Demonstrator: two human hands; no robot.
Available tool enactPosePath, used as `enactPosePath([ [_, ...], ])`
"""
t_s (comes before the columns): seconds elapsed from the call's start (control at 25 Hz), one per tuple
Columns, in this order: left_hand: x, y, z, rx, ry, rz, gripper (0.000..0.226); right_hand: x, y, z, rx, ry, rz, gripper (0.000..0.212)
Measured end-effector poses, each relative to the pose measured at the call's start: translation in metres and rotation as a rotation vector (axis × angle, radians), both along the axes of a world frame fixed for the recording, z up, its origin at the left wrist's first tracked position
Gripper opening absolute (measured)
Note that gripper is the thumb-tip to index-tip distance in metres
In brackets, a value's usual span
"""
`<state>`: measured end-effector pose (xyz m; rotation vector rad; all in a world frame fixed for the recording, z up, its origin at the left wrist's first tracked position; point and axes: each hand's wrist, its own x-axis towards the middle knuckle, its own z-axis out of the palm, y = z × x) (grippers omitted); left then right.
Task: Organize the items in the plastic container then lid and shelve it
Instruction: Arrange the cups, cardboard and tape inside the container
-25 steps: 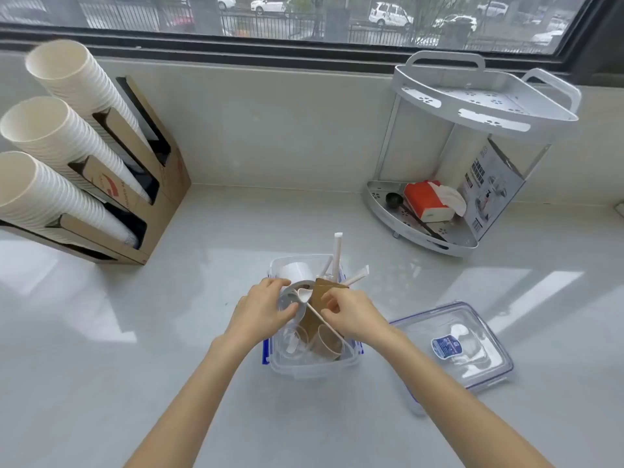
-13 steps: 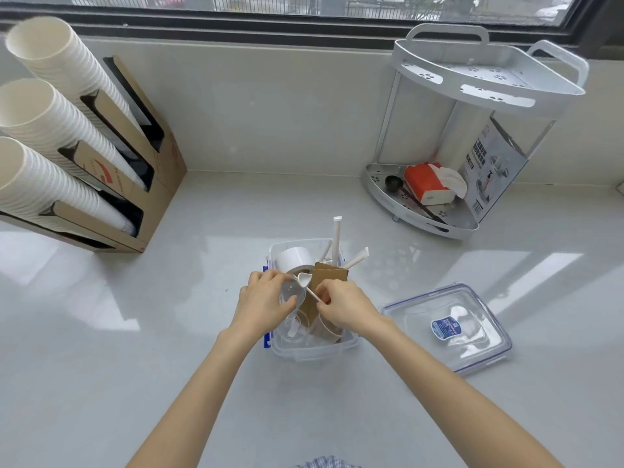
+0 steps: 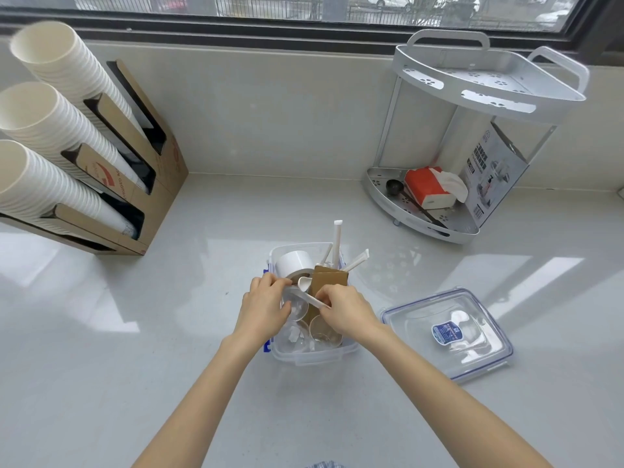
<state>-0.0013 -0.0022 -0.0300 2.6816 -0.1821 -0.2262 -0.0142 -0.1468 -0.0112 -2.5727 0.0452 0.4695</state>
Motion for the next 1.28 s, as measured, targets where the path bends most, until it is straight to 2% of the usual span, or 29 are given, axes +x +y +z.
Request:
enactPosePath([
  [0.2, 0.000, -0.001, -0.004, 0.010, -0.051, 0.028, 0.031, -0.003, -0.004, 0.003, 0.005, -0.008, 0.107, 0.035],
  [0.4, -0.003, -0.002, -0.005, -0.039, -0.084, 0.046, 0.024, -0.008, -0.008, 0.002, -0.083, 0.006, 0.219, 0.033],
  [0.68, -0.003, 0.002, 0.005, -0.189, -0.132, 0.125, 0.020, -0.007, -0.014, 0.010, -0.022, -0.107, 0.160, 0.022],
  [1.08, -0.005, 0.004, 0.016, -0.284, -0.089, 0.181, 0.017, 0.002, -0.026, 0.040, 0.319, -0.282, -0.061, 0.013],
  [1.28, -0.003, 0.003, 0.023, -0.392, -0.095, 0.189, 0.015, 0.005, -0.024, 0.054, 0.467, -0.287, -0.111, 0.010],
])
